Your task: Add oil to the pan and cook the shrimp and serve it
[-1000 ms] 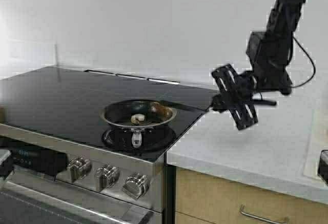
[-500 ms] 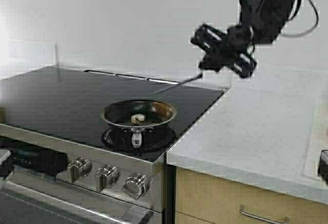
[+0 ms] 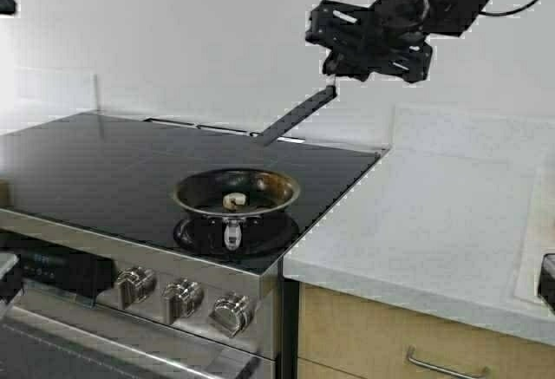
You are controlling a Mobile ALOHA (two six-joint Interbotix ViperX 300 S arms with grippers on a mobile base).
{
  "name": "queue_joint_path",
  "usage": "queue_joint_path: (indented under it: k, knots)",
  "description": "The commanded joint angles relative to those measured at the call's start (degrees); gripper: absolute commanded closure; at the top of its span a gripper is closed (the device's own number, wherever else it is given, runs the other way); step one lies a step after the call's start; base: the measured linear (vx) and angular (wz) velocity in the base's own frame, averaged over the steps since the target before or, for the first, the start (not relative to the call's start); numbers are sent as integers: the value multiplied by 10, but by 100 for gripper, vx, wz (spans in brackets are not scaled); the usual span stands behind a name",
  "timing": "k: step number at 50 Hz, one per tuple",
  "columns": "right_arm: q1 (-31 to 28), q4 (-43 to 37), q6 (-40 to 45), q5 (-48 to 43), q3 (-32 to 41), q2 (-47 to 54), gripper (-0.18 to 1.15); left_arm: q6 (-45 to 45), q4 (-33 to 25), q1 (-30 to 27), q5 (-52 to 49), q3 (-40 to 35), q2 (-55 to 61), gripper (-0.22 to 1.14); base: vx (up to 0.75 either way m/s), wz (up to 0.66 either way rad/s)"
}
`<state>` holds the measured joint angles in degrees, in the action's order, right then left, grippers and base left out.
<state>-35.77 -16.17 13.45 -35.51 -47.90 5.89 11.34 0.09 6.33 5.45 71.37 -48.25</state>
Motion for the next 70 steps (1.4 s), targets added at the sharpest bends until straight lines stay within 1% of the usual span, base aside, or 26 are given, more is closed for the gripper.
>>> queue_joint_path:
  k: [1, 3, 6, 9, 10, 11, 12, 14, 16, 21, 27, 32, 38, 44, 48, 53, 59, 65, 70]
  knots:
    - [-5, -4, -5, -13, -12, -23, 89, 0, 2, 4, 3, -22, 33, 71, 0, 0]
    - [-8, -1, -5, -13, -20, -26, 89, 0, 2, 4, 3, -24, 39, 60, 0, 0]
    - [-11, 0, -5, -13, -29, -33, 89, 0, 2, 4, 4, -24, 46, 40, 0, 0]
    - [-11, 0, -5, -13, -34, -38, 89, 1, 2, 4, 5, -23, 54, 17, 0, 0]
    - [-12, 0, -5, -13, -35, -40, 89, 3, 2, 4, 7, -23, 59, 6, 0, 0]
    - [-12, 0, -5, -13, -37, -41, 89, 4, 2, 4, 8, -22, 60, 2, 0, 0]
    - [-12, 0, -5, -13, -38, -43, 89, 5, 1, 6, 10, -21, 67, -8, 0, 0]
    - [-12, 1, -5, -13, -40, -47, 89, 7, 0, 11, 11, -21, 76, -16, 0, 0]
    - [-11, 1, -5, -13, -40, -50, 89, 8, 0, 20, 13, -22, 85, -16, 0, 0]
    - [-12, 1, -7, -12, -41, -58, 89, 17, -2, 45, 23, -21, 116, -10, 0, 0]
    - [-11, 0, -8, -12, -40, -61, 89, 45, -15, 70, 51, -19, 173, -11, 0, 0]
    - [-11, -10, -7, -17, -35, -58, 89, 77, -25, 82, 108, -19, 231, -11, 0, 0]
    - [-11, -44, -7, -33, -29, -52, 89, 108, -25, 91, 185, -25, 313, -11, 0, 0]
    - [-11, -62, -7, -52, -28, -46, 89, 124, -20, 105, 254, -37, 410, -11, 0, 0]
    - [-11, -72, -7, -58, -26, -40, 89, 136, -13, 119, 304, -58, 490, -11, 0, 0]
    - [-11, -91, -7, -66, -26, -36, 89, 161, 4, 137, 350, -89, 571, -11, 0, 0]
    - [-11, -106, -7, -76, -29, -33, 89, 213, 28, 150, 407, -124, 649, -11, 0, 0]
    - [-11, -117, -7, -82, -29, -30, 89, 279, 86, 151, 475, -155, 708, -11, 0, 0]
    - [-11, -127, -6, -88, -29, -26, 89, 341, 135, 151, 506, -190, 756, -11, 0, 0]
